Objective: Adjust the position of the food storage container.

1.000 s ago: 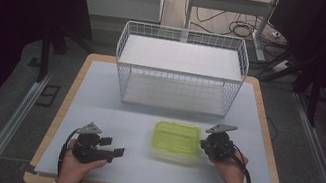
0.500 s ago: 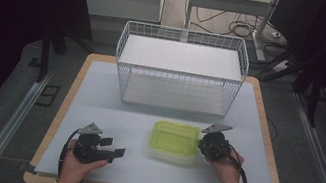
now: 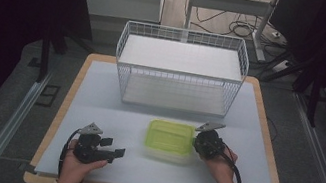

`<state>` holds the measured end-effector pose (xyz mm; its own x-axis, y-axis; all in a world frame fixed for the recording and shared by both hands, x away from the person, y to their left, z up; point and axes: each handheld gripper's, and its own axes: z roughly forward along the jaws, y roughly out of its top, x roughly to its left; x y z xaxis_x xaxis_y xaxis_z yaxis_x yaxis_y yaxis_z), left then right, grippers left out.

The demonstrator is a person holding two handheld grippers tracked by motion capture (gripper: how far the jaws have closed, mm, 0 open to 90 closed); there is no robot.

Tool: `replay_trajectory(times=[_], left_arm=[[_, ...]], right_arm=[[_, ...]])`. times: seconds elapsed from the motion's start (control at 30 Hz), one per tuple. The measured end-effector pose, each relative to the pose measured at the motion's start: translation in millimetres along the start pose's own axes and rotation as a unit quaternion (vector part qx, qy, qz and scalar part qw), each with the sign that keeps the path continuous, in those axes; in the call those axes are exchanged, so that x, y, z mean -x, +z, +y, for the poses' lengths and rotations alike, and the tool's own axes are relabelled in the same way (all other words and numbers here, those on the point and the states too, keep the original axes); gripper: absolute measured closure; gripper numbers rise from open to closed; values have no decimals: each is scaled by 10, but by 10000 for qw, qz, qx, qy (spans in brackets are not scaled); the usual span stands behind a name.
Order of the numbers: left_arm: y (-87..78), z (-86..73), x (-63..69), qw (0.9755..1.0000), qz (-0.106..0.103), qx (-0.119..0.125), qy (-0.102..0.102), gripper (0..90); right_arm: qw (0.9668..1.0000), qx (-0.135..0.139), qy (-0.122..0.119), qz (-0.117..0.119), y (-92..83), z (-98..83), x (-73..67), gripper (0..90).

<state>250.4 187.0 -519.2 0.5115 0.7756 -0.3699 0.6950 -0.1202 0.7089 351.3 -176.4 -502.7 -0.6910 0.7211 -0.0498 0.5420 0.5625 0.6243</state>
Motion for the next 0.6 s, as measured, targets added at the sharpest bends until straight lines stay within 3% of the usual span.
replay_trajectory(times=[0.4, 0.6], left_arm=[[-12, -2, -7, 10000, 1, 24, -9, 272], [-41, -1, -25, 10000, 32, 72, -54, 272]], right_arm=[[10000, 4, -12, -14, 67, 47, 27, 899], [9996, 151, 255, 29, -70, -54, 128, 899]])
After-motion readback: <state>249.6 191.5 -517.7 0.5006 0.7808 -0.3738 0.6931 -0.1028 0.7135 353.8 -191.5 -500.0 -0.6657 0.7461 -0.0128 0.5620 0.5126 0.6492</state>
